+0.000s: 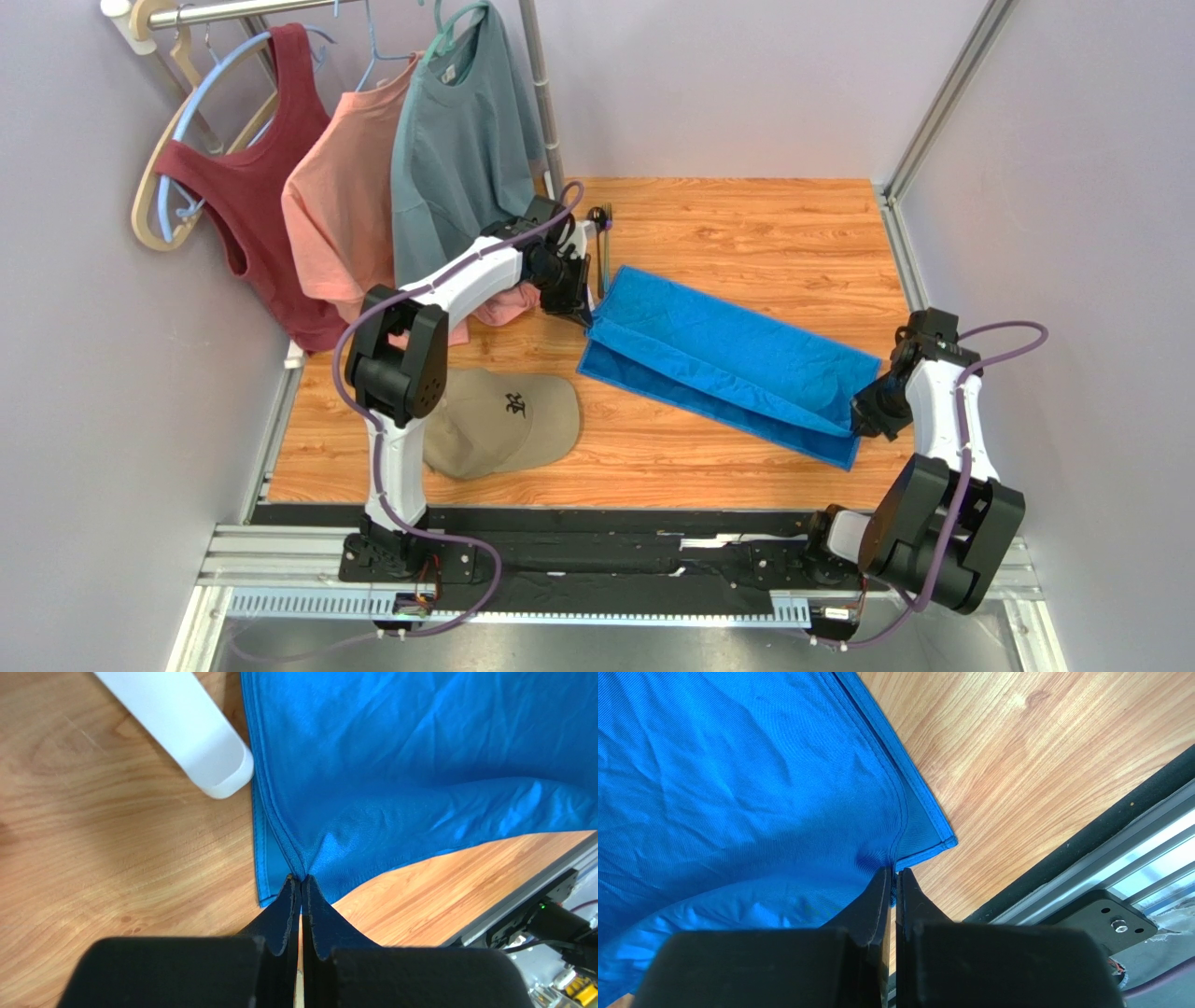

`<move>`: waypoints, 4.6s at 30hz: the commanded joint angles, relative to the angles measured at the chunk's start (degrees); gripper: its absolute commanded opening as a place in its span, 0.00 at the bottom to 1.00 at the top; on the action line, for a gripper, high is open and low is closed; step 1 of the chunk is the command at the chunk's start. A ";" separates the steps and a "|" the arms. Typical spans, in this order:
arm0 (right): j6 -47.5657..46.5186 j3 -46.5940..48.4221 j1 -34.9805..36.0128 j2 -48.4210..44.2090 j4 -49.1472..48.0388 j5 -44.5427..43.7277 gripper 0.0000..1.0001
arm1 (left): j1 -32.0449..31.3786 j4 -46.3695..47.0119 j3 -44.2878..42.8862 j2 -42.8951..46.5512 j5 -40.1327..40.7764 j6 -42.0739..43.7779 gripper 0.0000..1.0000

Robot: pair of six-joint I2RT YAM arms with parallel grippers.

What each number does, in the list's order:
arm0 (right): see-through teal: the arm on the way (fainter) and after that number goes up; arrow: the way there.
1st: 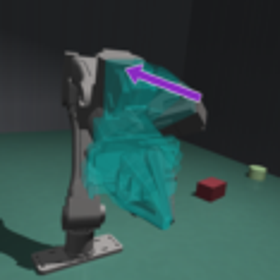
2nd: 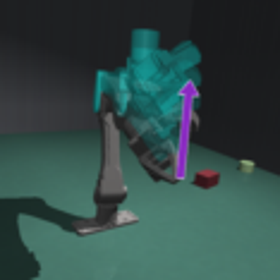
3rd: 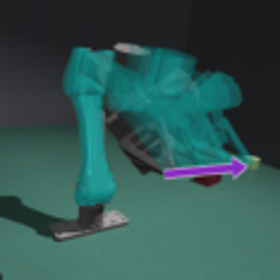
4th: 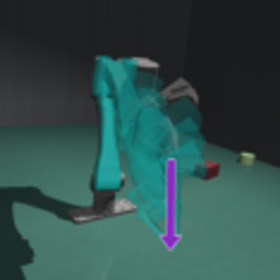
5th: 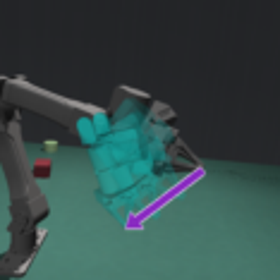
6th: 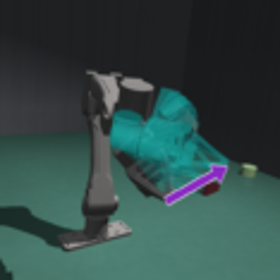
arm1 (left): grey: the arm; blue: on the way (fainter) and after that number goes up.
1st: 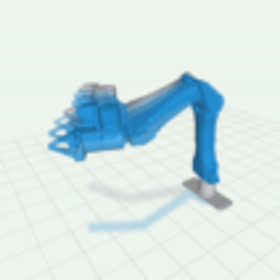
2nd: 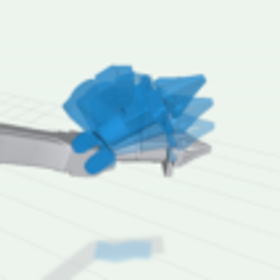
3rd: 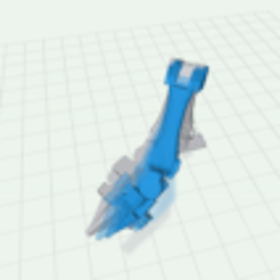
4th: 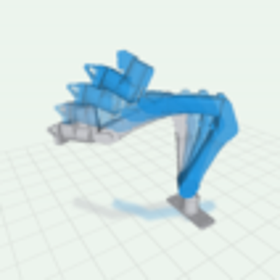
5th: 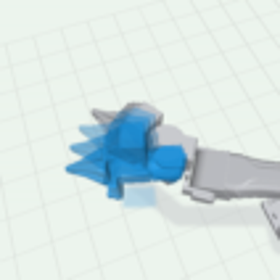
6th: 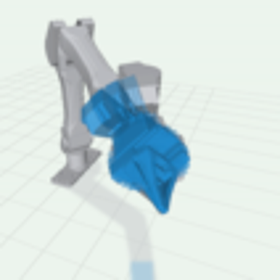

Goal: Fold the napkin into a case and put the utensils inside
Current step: Fold the flattened napkin at the center of the board, then smooth out the rectangle-folded napkin at the center of the board.

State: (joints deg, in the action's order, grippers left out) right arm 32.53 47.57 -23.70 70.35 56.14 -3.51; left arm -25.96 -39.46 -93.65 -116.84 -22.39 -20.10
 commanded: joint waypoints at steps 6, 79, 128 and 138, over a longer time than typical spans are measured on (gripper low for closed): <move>0.51 -0.99 -0.03 0.93 -2.52 -2.64 0.02 | -0.06 -0.62 3.82 2.58 -0.11 1.29 0.00; 0.34 1.47 1.64 4.81 -5.97 -5.63 0.49 | -5.42 0.17 9.18 6.63 3.24 0.41 0.31; -13.11 21.77 0.41 32.22 -23.35 -1.95 0.42 | -5.16 7.12 10.24 9.08 -3.62 -2.58 0.22; -12.76 20.98 -0.64 33.28 -25.03 1.84 0.34 | -5.07 6.94 9.80 8.82 -3.97 -2.40 0.22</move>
State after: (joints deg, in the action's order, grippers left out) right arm 20.25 68.01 -24.21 103.53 34.15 -3.53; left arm -30.98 -33.41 -82.74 -110.98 -25.23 -22.41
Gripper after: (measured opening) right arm 0.348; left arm 0.223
